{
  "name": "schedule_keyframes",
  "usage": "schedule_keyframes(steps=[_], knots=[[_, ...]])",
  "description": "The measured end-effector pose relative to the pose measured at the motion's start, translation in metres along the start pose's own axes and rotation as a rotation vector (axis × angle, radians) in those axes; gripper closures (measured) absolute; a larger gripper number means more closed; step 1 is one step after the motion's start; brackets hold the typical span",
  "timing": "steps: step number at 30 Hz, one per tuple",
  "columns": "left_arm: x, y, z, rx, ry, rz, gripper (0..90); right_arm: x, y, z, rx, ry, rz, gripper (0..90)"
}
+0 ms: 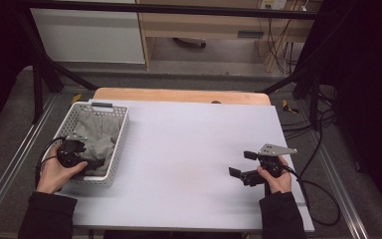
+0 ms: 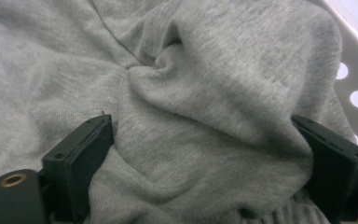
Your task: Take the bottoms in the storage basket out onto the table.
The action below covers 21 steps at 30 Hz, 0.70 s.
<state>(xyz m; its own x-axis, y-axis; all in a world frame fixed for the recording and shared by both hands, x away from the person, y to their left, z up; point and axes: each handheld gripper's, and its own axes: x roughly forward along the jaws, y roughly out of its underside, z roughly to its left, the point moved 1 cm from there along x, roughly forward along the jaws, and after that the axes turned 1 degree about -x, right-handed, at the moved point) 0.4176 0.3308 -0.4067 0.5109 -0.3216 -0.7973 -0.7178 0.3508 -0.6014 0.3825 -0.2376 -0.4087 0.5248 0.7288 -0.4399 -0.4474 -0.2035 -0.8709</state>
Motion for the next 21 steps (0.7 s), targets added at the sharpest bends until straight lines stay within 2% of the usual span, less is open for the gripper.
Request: schedule_keyframes(steps=[3,8,21], knots=[[0.0003,0.0009,0.0013,-0.024,0.009,0.002,14.0,-0.0002,-0.0001,0.0001,0.001,-0.001,-0.002,2.9],[0.0008,0.0015,0.0012,-0.034,0.003,0.011,20.7,0.0001,0.0000,0.0001,-0.001,0.000,0.000,2.9],[0.0021,0.0015,0.0005,-0.035,0.013,0.022,31.2,-0.0001,-0.0002,0.0002,0.001,-0.001,-0.001,2.9]])
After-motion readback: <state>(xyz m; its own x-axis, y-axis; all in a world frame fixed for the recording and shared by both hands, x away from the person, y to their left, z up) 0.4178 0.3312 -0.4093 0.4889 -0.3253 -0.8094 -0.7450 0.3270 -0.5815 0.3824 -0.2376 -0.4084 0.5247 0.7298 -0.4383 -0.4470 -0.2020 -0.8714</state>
